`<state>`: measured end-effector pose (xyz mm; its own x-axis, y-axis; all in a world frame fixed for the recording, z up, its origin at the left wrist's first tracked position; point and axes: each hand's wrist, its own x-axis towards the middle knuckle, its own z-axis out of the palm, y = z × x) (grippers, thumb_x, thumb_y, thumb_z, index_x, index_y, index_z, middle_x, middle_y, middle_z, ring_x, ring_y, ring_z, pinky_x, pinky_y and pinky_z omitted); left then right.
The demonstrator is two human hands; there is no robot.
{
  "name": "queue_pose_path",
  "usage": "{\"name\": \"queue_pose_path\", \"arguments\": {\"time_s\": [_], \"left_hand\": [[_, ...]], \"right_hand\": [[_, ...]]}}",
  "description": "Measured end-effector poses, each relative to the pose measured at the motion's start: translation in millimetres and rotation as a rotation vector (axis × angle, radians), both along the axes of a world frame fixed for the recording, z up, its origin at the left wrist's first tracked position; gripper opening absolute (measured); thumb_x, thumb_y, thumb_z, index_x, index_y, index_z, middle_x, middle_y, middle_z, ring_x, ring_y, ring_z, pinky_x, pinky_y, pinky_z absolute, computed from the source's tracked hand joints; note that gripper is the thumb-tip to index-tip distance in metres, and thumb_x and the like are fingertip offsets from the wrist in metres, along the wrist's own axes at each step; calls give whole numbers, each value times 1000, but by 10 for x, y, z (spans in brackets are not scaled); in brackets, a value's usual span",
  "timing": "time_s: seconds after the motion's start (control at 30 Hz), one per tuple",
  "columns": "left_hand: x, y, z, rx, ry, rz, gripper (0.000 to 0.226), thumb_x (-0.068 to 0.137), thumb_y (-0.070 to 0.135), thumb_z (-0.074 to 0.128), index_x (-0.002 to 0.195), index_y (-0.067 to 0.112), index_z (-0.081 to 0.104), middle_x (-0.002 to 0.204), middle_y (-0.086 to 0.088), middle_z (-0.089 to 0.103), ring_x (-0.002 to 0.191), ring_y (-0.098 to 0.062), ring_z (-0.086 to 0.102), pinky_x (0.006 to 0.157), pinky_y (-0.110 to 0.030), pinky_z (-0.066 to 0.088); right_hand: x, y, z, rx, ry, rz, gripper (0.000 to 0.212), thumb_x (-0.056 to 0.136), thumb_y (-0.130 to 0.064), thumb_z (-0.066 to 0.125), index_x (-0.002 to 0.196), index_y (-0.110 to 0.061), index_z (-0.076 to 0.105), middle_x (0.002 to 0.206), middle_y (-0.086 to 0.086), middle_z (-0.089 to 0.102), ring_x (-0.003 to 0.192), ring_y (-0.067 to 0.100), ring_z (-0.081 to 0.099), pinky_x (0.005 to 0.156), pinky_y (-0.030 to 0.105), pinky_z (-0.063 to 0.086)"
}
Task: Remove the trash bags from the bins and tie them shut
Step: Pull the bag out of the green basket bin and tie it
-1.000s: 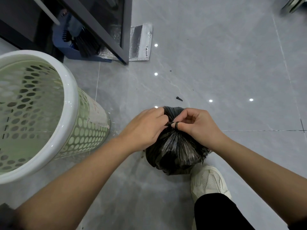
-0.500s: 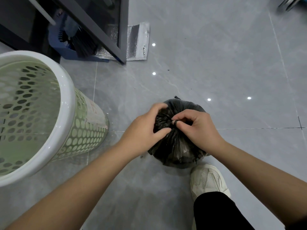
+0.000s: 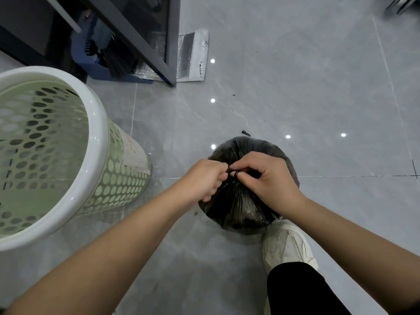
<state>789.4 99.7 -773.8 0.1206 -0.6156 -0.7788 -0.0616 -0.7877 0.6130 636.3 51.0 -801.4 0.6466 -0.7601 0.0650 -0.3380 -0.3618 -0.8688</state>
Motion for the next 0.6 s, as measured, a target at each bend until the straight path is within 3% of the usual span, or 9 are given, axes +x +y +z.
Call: {"name": "queue_pose_path", "arguments": {"time_s": [0.07, 0.13, 0.23, 0.3, 0.4, 0.5, 0.6], "left_hand": [[12, -20, 27, 143, 183, 83, 37, 89, 22, 36, 53, 23, 31, 42, 9, 20, 35, -9, 15, 38, -19, 16], [9, -36, 68, 187, 229, 101, 36, 92, 25, 37, 56, 20, 39, 42, 8, 26, 33, -9, 19, 36, -18, 22], [-34, -40, 69, -23, -42, 55, 15, 94, 16, 43, 90, 16, 58, 56, 2, 51, 33, -10, 39, 39, -22, 38], [-18, 16, 17, -319, -357, -80, 21, 93, 12, 45, 105, 25, 56, 77, 3, 60, 49, -7, 54, 51, -26, 48], [39, 126, -34, -643, -701, -452, 25, 94, 24, 41, 109, 24, 60, 98, 5, 57, 83, -11, 58, 75, -30, 48], [27, 162, -59, -631, -824, -687, 36, 95, 40, 33, 109, 18, 57, 97, 3, 48, 82, -16, 54, 70, -34, 47], [42, 140, -88, -642, -819, -618, 33, 97, 37, 31, 85, 15, 53, 81, 2, 49, 72, -20, 52, 65, -38, 45]], "right_hand": [[2, 5, -19, -83, -1, 36, 16, 80, 0, 68, 89, -12, 73, 82, -2, 68, 79, 6, 62, 73, 25, 51], [-5, -16, -31, -118, 4, 50, 16, 81, 1, 66, 89, -11, 72, 82, -1, 67, 79, 6, 61, 73, 24, 50], [-30, -63, -32, -101, 15, 46, 16, 80, 2, 65, 88, -10, 72, 82, -1, 67, 79, 7, 61, 74, 26, 50], [-32, -83, -27, -69, 28, 33, 16, 80, 1, 66, 86, -12, 73, 82, -3, 68, 79, 6, 62, 74, 24, 50], [-22, -93, -7, 15, 10, -29, 15, 78, -2, 66, 84, -14, 73, 81, -6, 69, 79, 4, 62, 75, 17, 47], [-27, -104, 5, 68, 1, -53, 15, 78, -4, 65, 84, -15, 74, 80, -7, 70, 78, 5, 63, 74, 17, 48], [-34, -88, 2, 82, -1, -43, 15, 78, -2, 67, 83, -15, 73, 78, -4, 69, 75, 7, 62, 71, 19, 48]]}}
